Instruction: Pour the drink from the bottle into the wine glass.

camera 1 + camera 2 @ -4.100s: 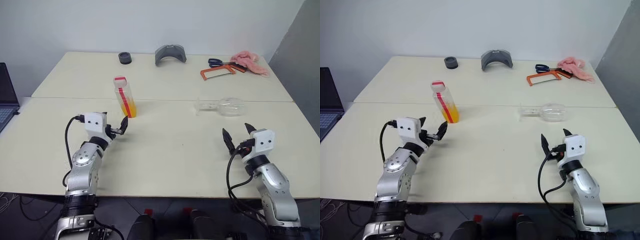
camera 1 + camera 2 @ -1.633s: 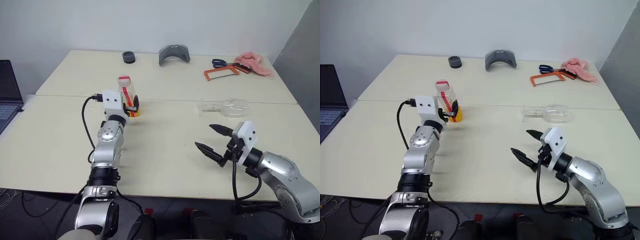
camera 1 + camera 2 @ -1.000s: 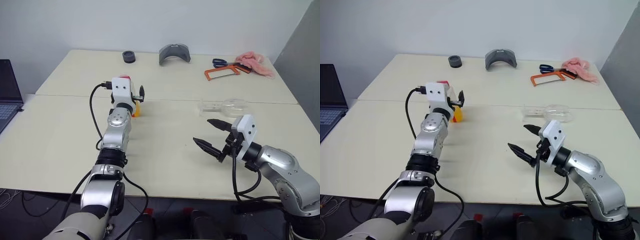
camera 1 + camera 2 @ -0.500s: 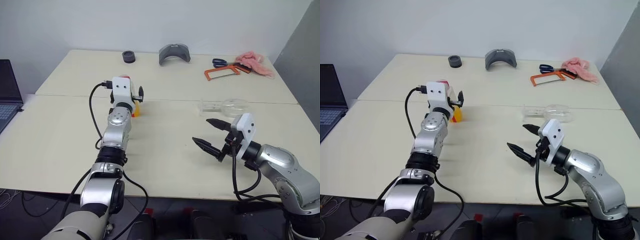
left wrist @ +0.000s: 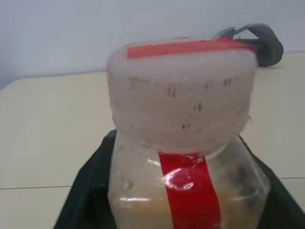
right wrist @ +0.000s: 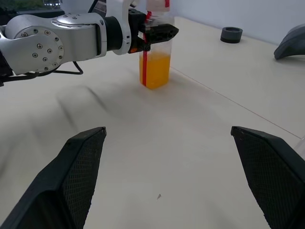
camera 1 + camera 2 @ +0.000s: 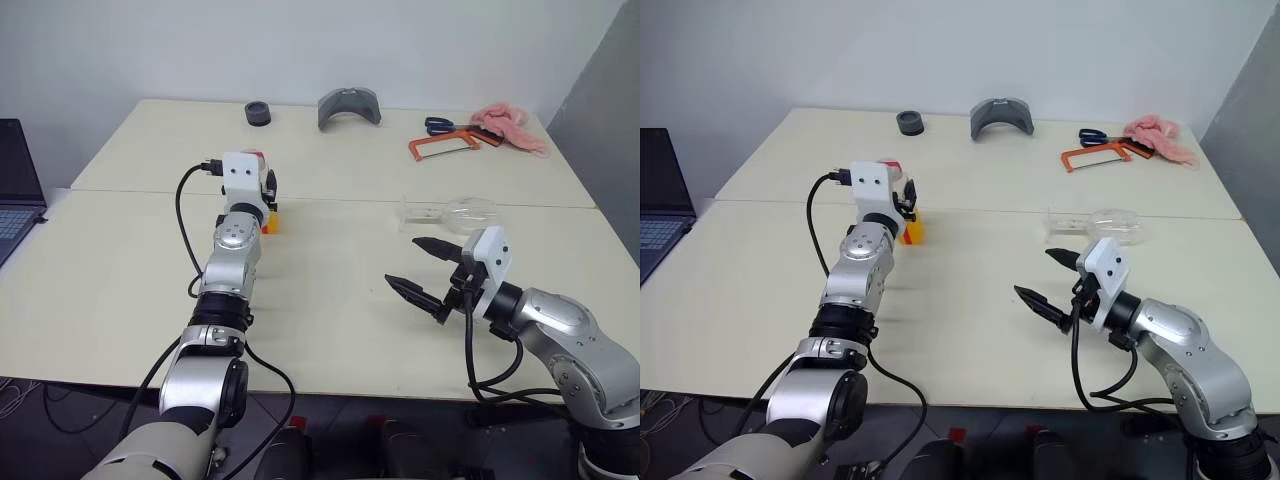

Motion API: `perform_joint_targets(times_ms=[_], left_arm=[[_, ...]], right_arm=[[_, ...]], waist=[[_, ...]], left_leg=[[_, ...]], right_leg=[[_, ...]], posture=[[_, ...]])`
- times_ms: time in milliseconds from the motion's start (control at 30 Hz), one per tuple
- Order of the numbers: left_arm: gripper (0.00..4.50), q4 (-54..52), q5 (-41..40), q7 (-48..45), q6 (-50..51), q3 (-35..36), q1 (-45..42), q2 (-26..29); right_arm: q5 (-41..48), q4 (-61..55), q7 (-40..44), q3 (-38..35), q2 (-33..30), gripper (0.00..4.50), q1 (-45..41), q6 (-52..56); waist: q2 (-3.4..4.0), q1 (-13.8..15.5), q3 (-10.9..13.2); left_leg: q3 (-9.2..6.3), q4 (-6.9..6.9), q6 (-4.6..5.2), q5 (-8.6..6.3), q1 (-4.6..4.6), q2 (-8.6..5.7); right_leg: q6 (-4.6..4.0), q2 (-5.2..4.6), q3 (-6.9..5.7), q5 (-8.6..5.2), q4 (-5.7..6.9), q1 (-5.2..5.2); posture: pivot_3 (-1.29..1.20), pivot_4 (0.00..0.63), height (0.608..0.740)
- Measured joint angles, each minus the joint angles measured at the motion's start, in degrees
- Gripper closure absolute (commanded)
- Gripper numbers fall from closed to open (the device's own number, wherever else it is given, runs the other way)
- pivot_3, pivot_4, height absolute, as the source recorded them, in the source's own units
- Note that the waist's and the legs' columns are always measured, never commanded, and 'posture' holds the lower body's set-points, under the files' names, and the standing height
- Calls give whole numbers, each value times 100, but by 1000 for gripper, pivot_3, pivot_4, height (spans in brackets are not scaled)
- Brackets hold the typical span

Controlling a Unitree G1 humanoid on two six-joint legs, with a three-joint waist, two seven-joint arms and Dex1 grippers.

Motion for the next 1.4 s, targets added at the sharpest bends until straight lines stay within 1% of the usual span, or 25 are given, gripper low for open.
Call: perform_joint_targets(times_ms=[333,567,700,867,933,1067,1167,1267,1400], left_arm=[[2694,-160,-11,39,67,15,97,5],[2703,-392,-348,-785,-312,-5,312,-1],[2703,-423,-582,-1511,-467,-72,357,-15],[2722,-469,-1326,-3390,-497,-379,410,-168],[2722,-472,-1469,-3963,-499,-542,413,-247],[2724,-473,-1633,-4992,-520,-882,410,-368],[2732,-434,-1664,-5775,-611,-1190,356,-485],[2733,-325,-1638,-6264,-822,-1424,168,-606],[2733,-149,-1583,-6564,-1060,-1445,-4,-637]], right_arm=[[-3,0,58,0,-12,0,-21,0],[-50,-11,51,-15,-71,0,-21,-28],[-125,-126,16,-127,-102,0,71,-84],[-188,-302,-223,-363,-122,0,161,-121],[-184,-446,-360,-414,-120,0,161,-68],[-3,-791,-720,-493,-47,0,86,325],[263,-930,-1139,-513,176,0,-285,780],[283,-1008,-1519,-403,261,0,-702,1120],[81,-956,-1883,-136,403,0,-992,1379]], waist=[[0,0,0],[0,3,0],[0,3,0],[0,2,0],[0,1,0],[0,-25,0],[1,-26,0],[1,-16,0],[2,-26,0]], left_leg=[[-1,0,0,0,-1,1],[-1,0,-9,5,-3,2],[-1,0,-9,5,-5,0],[1,1,-9,6,-6,0],[1,1,-9,6,-6,-1],[4,0,-8,5,-4,-2],[3,1,-5,5,-3,-3],[2,2,15,-3,-5,-4],[2,-1,17,-4,-4,-3]], right_leg=[[0,-1,0,0,0,-1],[0,-4,-1,0,-1,-1],[0,-4,-1,0,-1,-1],[0,-4,-1,0,-3,0],[0,-2,-1,0,-3,0],[0,4,1,0,-3,0],[0,6,0,0,0,0],[0,4,1,0,0,0],[-1,5,0,0,1,-2]], posture=[[0,150,740],[0,150,740],[0,150,740],[0,150,740],[0,150,740],[0,150,740],[0,150,740],[0,150,740],[0,150,740]])
